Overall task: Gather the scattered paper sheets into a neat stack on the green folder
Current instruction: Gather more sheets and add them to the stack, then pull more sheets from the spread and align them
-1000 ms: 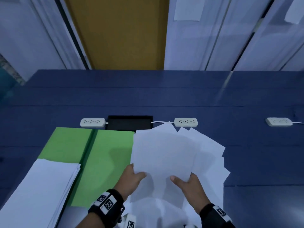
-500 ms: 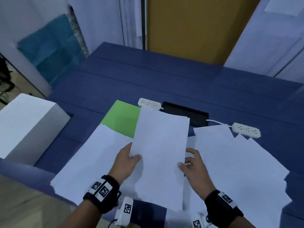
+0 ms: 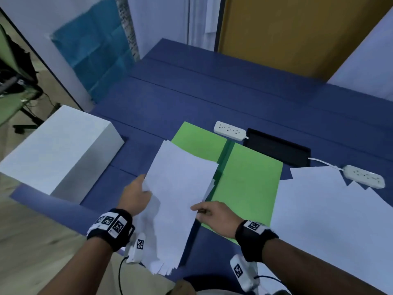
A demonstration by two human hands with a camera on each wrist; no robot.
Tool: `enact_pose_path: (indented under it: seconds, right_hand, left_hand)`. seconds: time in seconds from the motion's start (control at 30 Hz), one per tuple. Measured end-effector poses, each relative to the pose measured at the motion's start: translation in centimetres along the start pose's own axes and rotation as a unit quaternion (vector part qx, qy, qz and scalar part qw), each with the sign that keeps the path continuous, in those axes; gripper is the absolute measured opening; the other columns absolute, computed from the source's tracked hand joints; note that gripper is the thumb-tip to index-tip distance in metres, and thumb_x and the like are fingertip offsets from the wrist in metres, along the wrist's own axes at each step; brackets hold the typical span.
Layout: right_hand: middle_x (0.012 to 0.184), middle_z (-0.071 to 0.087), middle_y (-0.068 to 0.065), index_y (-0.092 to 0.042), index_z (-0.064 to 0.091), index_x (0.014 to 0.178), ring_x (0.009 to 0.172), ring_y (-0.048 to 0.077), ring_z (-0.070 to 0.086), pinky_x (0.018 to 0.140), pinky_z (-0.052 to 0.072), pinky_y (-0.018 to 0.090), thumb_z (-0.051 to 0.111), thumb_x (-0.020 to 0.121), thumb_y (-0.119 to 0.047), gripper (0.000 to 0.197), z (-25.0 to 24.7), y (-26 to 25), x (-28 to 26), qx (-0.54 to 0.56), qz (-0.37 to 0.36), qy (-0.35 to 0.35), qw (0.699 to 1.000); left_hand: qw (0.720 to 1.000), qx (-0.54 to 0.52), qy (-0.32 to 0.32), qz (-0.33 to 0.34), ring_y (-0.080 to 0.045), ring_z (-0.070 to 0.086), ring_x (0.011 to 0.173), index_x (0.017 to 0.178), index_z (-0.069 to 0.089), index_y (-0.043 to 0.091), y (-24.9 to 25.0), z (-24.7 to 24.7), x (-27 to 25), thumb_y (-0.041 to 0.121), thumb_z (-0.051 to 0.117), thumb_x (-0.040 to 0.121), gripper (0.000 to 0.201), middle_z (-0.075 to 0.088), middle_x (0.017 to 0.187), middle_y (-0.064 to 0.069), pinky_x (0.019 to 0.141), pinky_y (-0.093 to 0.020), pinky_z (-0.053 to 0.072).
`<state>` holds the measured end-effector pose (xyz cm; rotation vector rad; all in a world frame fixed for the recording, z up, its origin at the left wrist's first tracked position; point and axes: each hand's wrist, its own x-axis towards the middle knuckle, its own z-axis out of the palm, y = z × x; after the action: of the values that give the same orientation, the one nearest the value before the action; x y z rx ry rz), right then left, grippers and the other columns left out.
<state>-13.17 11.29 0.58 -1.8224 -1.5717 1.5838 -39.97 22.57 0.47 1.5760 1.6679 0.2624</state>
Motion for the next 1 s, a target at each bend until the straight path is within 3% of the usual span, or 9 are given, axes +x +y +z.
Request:
enact_pose_path:
  seconds: [0.07,0.17,0.23,0.3,0.4,0.57,0.7,0.87,1.0]
  right_hand:
    - [0.135,0.067,-0.006,-0.025,0.065,0.142,0.122,0.008,0.063,0.101,0.045,0.016,0.062,0.105,-0.031,0.038,0.6,-0.4,1.0,-0.04,0.013,-0.054,0.998]
    - [0.121,0.069,-0.012,-0.024,0.065,0.141,0.118,0.007,0.063,0.099,0.046,0.018,0.063,0.103,-0.033,0.039,0.8,-1.0,1.8,-0.07,0.035,-0.108,0.991]
    - [0.119,0.069,-0.014,-0.024,0.066,0.14,0.12,0.01,0.063,0.099,0.047,0.021,0.063,0.102,-0.036,0.04,0.7,-0.9,2.2,-0.088,0.044,-0.117,0.988]
    - [0.126,0.07,-0.007,-0.023,0.064,0.141,0.121,0.013,0.063,0.099,0.047,0.023,0.063,0.101,-0.038,0.043,0.4,-0.8,2.5,-0.095,0.054,-0.11,0.988]
    - [0.136,0.063,-0.001,-0.023,0.058,0.146,0.125,0.016,0.061,0.105,0.047,0.028,0.064,0.101,-0.041,0.048,0.0,-0.9,2.7,-0.098,0.058,-0.084,0.99]
    - [0.139,0.061,0.0,-0.023,0.056,0.147,0.127,0.018,0.059,0.109,0.046,0.032,0.062,0.102,-0.044,0.05,-0.5,-0.3,2.3,-0.095,0.056,-0.05,0.993]
    - [0.133,0.067,-0.002,-0.024,0.061,0.14,0.122,0.018,0.062,0.105,0.049,0.033,0.06,0.101,-0.05,0.046,-1.8,1.5,0.5,-0.078,0.073,-0.035,0.994]
    - [0.128,0.07,-0.001,-0.024,0.067,0.133,0.118,0.016,0.065,0.107,0.05,0.033,0.065,0.1,-0.048,0.041,-4.3,7.2,-5.2,0.004,0.124,0.058,0.991]
    - [0.111,0.071,-0.004,-0.023,0.068,0.127,0.1,0.014,0.071,0.087,0.054,0.026,0.064,0.102,-0.042,0.031,-5.9,12.4,-10.8,0.075,0.152,0.126,0.977]
  left_hand:
    - [0.999,0.034,-0.011,-0.021,-0.027,0.058,0.119,0.141,0.055,0.019,-1.5,0.1,1.1,0.003,0.058,0.094,0.05,0.062,0.124,0.004,0.095,-0.034,0.043]
    - [0.994,0.086,-0.043,-0.048,-0.034,0.059,0.125,0.146,0.051,0.021,-3.7,0.7,2.4,0.006,0.057,0.093,0.055,0.064,0.137,-0.005,0.099,-0.038,0.047]
    - [0.992,0.098,-0.048,-0.061,-0.034,0.06,0.122,0.148,0.046,0.026,-4.7,1.2,2.9,0.011,0.058,0.091,0.06,0.064,0.136,-0.007,0.099,-0.04,0.05]
    - [0.989,0.13,-0.028,-0.06,-0.037,0.057,0.123,0.151,0.04,0.025,-4.8,1.8,3.1,0.017,0.063,0.089,0.067,0.059,0.138,-0.011,0.1,-0.045,0.05]
    - [0.975,0.217,0.022,-0.036,-0.04,0.047,0.126,0.15,0.039,0.023,-4.0,2.8,2.8,0.028,0.072,0.086,0.073,0.046,0.138,-0.014,0.103,-0.051,0.043]
    - [0.968,0.235,0.039,0.074,-0.035,0.049,0.122,0.137,0.061,0.027,-1.0,5.2,1.4,0.032,0.071,0.089,0.049,0.054,0.133,-0.008,0.103,-0.052,0.039]
    - [0.966,0.209,-0.022,0.153,-0.029,0.058,0.116,0.128,0.066,0.031,1.4,8.1,-0.5,0.038,0.068,0.093,0.036,0.06,0.124,-0.001,0.096,-0.046,0.045]
    - [0.949,0.124,-0.167,0.236,-0.016,0.063,0.091,0.12,0.07,0.028,4.7,13.3,-3.5,0.037,0.068,0.095,0.027,0.06,0.102,0.005,0.087,-0.034,0.052]
    - [0.926,0.126,-0.243,0.259,-0.009,0.063,0.095,0.121,0.07,0.026,7.0,17.5,-5.6,0.035,0.068,0.096,0.026,0.066,0.106,0.005,0.089,-0.029,0.053]
